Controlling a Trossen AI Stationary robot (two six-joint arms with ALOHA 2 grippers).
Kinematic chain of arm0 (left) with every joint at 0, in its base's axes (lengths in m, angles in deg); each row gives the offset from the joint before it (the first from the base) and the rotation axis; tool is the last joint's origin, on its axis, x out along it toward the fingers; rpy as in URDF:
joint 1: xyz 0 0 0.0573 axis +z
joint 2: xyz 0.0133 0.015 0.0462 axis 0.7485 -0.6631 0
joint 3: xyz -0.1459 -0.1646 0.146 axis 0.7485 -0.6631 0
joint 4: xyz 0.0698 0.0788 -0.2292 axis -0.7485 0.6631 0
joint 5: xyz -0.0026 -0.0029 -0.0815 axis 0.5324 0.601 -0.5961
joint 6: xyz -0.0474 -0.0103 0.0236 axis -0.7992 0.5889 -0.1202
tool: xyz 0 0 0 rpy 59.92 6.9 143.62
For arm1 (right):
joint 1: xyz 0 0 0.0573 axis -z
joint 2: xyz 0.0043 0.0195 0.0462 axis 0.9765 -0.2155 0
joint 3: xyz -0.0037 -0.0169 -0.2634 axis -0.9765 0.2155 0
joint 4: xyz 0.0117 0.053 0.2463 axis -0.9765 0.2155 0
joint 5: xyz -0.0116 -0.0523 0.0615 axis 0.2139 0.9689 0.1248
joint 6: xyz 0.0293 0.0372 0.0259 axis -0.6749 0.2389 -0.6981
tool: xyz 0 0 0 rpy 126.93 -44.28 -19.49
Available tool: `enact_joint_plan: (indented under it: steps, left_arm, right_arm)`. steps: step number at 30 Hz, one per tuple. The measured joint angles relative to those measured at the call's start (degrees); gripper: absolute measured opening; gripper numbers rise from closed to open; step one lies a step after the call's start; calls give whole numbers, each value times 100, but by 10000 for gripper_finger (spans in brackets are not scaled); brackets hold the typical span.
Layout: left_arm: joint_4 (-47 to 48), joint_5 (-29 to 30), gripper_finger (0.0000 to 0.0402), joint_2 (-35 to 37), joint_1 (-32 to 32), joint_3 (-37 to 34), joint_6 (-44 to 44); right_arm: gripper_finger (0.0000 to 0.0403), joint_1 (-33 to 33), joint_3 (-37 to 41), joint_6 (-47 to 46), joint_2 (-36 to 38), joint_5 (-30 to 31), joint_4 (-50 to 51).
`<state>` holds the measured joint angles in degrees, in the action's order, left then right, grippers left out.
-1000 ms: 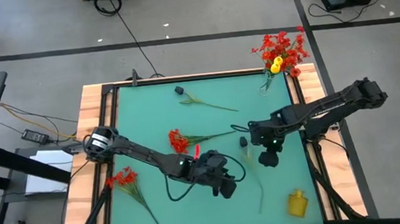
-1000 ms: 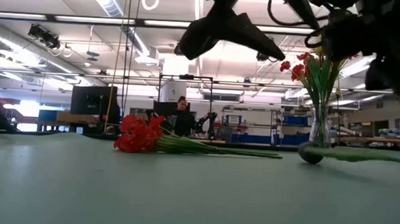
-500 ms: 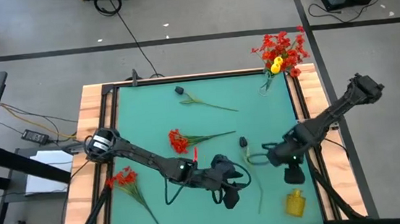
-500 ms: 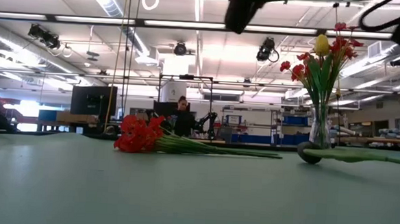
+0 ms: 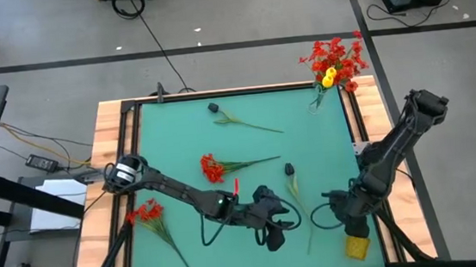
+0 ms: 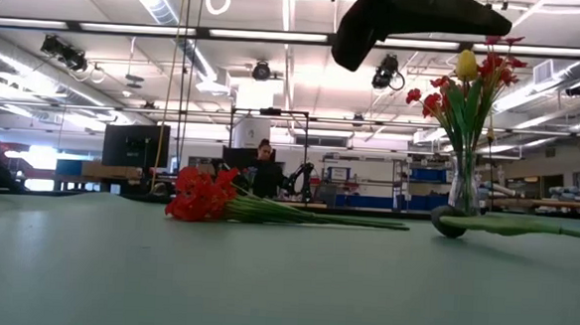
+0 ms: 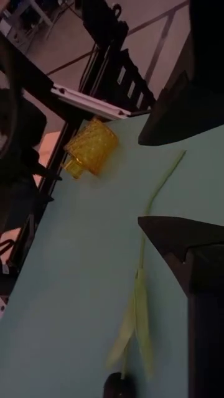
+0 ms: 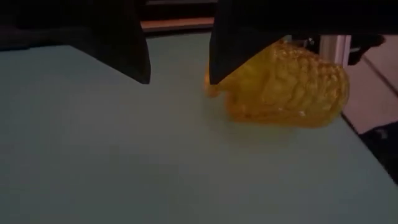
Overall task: Sort flowers into vase by color
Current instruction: Put the bottom black flower into the yellow vase
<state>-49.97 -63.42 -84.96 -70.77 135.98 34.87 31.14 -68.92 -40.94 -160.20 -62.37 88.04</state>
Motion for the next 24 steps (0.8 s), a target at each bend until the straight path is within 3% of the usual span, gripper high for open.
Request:
enact_joint_plan:
  steps: [12, 24]
  left_arm:
    - [67, -127, 201, -1, -9, 0, 36]
    - [99, -139, 201, 0, -122, 0, -5]
  right_arm:
    - [167, -602, 29, -421, -667, -237, -632]
    - [143, -740, 28, -993, -746, -649, -749]
